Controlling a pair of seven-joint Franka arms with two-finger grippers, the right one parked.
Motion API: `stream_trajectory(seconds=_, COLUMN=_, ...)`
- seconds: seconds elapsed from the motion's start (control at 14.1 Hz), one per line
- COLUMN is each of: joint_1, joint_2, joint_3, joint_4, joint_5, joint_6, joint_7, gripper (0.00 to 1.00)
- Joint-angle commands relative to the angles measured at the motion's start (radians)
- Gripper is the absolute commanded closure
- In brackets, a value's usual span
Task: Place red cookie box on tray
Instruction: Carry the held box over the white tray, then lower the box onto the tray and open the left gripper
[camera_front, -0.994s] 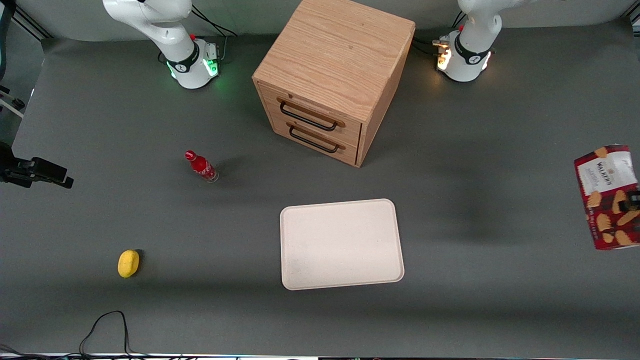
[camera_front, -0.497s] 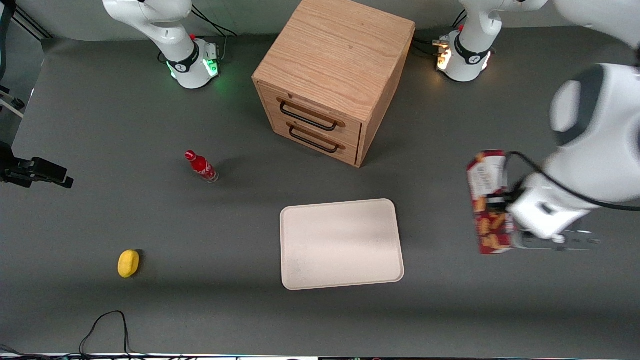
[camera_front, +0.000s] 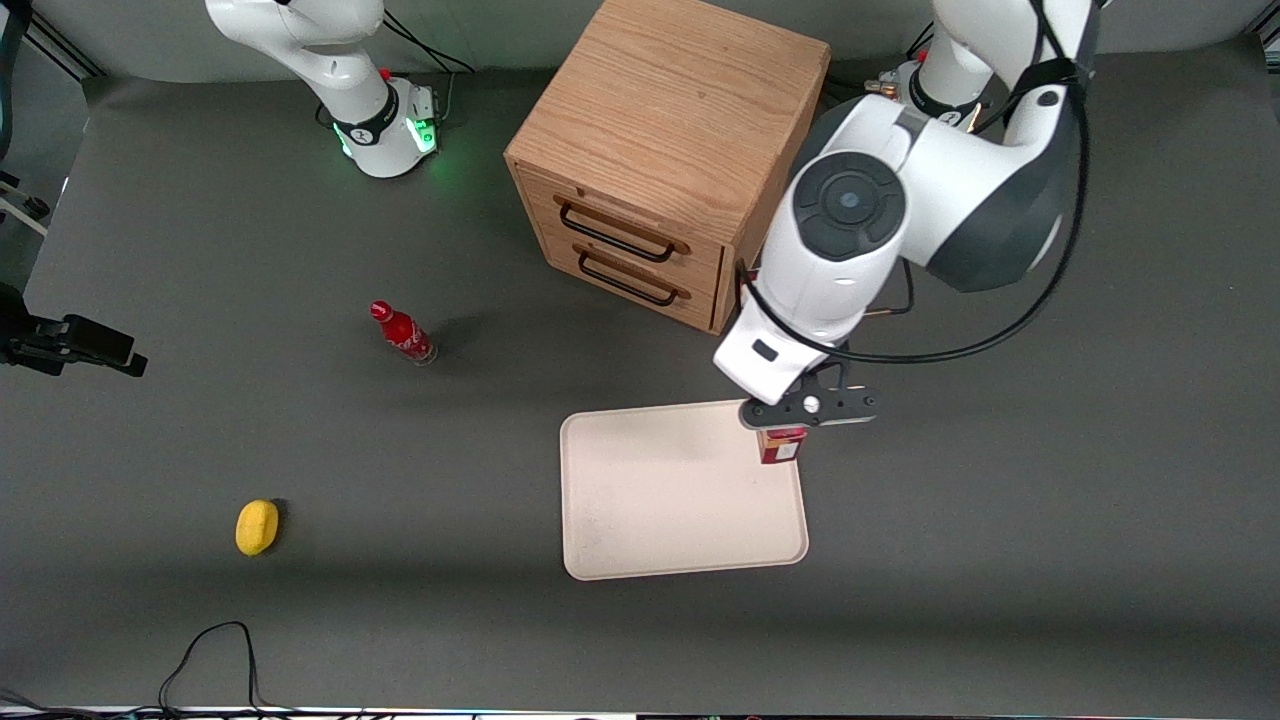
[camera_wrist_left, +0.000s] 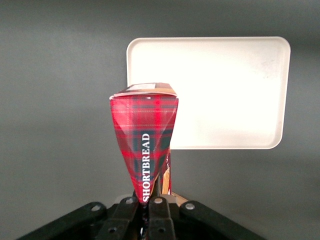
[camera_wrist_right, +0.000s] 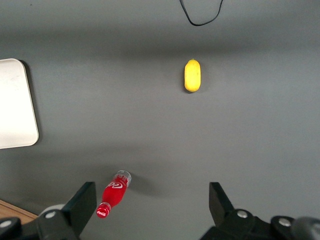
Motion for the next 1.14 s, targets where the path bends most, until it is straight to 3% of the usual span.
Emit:
stream_trajectory(seconds=0.0, joint_1=0.011, joint_2=0.045, joint_3=0.023, joint_4=0.0, joint_5=0.009, joint_6=0.016, joint_7=0.008, gripper=1.0)
stream_trajectory(seconds=0.21, joint_1=0.03, joint_2=0.131, joint_3=0.026, joint_4=-0.009, joint_5=0.012, joint_6=0.111, joint_7=0.049, gripper=1.0)
stream_trajectory(seconds=0.57, joint_1=0.06, joint_2=0.182, joint_3=0.026, joint_4=-0.154, joint_5=0.017, joint_6=0.364, joint_7=0.056, gripper=1.0)
stream_trajectory(seconds=1.06, joint_1=0.073, joint_2=0.282, joint_3=0.026, joint_4=-0.155, joint_5=0.025, joint_6=0.487, joint_7=0.06, gripper=1.0)
